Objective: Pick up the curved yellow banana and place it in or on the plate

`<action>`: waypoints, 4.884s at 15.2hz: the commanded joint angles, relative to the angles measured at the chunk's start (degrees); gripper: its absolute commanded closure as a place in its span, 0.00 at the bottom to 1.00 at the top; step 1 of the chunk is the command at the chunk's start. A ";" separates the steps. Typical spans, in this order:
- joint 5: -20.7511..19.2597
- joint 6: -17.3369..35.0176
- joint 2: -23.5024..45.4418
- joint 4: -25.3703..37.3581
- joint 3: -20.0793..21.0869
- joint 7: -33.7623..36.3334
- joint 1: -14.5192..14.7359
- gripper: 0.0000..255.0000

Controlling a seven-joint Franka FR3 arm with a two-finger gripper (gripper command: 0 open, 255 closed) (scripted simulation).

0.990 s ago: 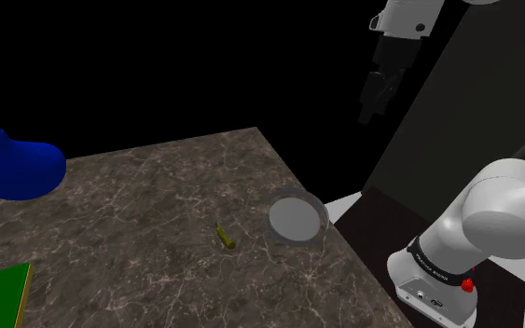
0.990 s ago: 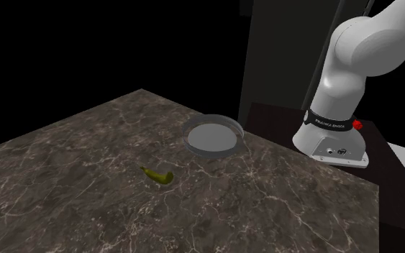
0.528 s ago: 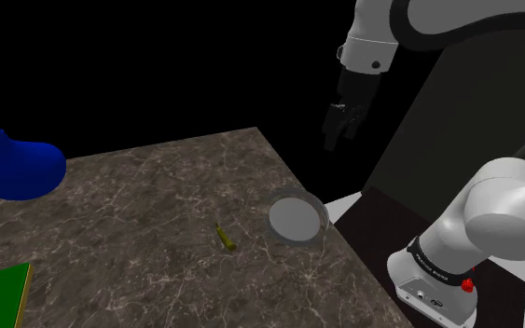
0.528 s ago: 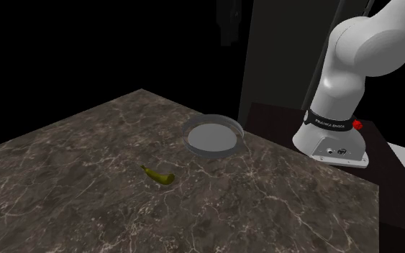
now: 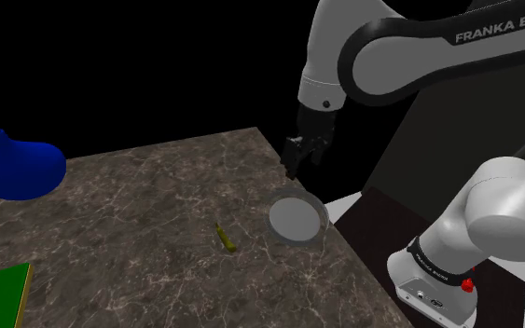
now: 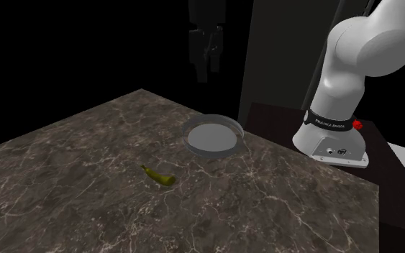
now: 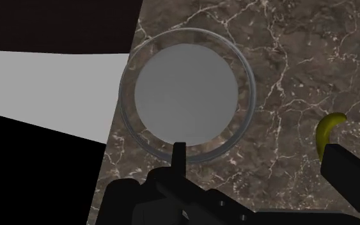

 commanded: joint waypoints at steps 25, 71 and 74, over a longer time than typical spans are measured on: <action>-25.00 28.92 47.26 17.74 10.05 35.48 6.04 0.00; -4.11 18.71 17.78 1.39 9.71 13.65 -0.79 1.00; -1.63 18.51 12.31 -4.08 6.94 8.52 -0.94 1.00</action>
